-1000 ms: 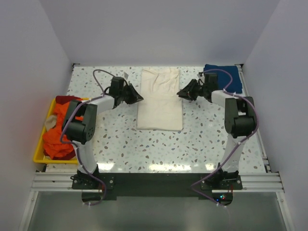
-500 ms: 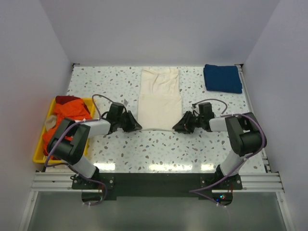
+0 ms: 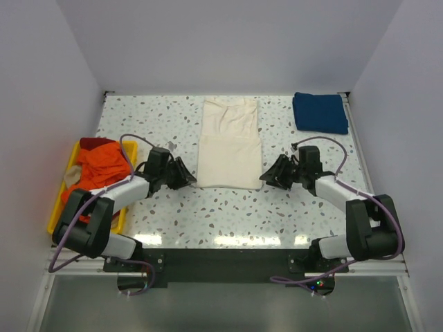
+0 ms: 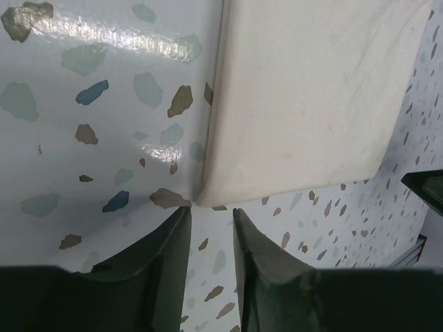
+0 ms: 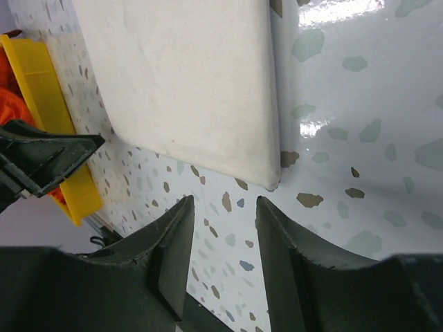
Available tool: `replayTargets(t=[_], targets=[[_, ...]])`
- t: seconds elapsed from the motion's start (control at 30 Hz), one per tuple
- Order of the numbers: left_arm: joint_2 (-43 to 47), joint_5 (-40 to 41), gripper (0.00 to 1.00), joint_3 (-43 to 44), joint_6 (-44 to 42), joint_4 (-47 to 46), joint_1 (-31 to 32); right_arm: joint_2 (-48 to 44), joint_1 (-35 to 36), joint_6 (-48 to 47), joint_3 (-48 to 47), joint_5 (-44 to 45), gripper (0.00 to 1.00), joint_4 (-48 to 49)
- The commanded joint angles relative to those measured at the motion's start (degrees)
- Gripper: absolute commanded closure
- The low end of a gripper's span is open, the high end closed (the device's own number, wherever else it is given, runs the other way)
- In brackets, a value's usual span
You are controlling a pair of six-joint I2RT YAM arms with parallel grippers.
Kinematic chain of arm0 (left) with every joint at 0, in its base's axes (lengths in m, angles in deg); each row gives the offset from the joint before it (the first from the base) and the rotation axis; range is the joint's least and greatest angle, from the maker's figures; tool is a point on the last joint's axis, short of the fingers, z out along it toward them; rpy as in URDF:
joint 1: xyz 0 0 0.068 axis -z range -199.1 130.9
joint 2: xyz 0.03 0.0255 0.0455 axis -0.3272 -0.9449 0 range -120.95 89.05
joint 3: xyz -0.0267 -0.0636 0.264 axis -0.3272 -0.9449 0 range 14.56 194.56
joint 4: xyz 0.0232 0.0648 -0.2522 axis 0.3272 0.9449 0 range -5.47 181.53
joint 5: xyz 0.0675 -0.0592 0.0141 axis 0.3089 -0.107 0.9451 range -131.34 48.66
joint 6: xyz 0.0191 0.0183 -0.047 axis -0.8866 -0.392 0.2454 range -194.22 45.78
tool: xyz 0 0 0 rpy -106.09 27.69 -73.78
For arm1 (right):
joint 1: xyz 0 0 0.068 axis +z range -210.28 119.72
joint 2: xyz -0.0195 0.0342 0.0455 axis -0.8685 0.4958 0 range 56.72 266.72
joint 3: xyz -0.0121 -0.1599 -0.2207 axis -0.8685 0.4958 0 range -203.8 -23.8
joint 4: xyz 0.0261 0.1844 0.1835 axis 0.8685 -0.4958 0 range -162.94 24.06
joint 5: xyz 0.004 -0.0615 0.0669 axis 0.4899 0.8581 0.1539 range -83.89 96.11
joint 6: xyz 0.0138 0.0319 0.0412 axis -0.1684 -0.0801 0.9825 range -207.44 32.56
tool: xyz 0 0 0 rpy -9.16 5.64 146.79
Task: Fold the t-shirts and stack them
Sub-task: Fold the tshirt
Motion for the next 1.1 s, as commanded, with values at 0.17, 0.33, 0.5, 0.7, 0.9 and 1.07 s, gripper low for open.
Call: replayTargets(t=[0.17, 0.33, 0.5, 0.7, 0.9, 1.07], targets=[[0.44, 1.60, 0.55, -0.11, -2.34, 1.81, -0.09, 0.08, 0.26, -4.06, 1.85, 6.40, 0.53, -3.65], [-2.11, 1.34, 0.54, -1.87, -1.90, -3.28, 0.88, 4.12, 3.77, -3.98, 1.06, 7.80, 0.53, -0.74], [-4.14, 2.56, 0.54, -2.66, -1.02, -4.95, 2.55, 5.18, 4.83, -1.69, 2.64, 10.88, 0.54, 1.90], [-6.86, 5.45, 0.56, -2.31, -0.58, -5.66, 4.92, 4.74, 4.83, -0.03, 4.92, 13.34, 0.54, 4.18], [-7.21, 7.31, 0.59, -2.31, -0.31, -5.75, 6.24, 7.55, 4.83, 1.56, 6.07, 11.59, 0.57, 8.75], [-8.18, 7.84, 0.64, -1.61, 0.30, -6.10, 7.03, 9.49, 5.18, 2.61, 6.51, 10.36, 0.59, 11.13]])
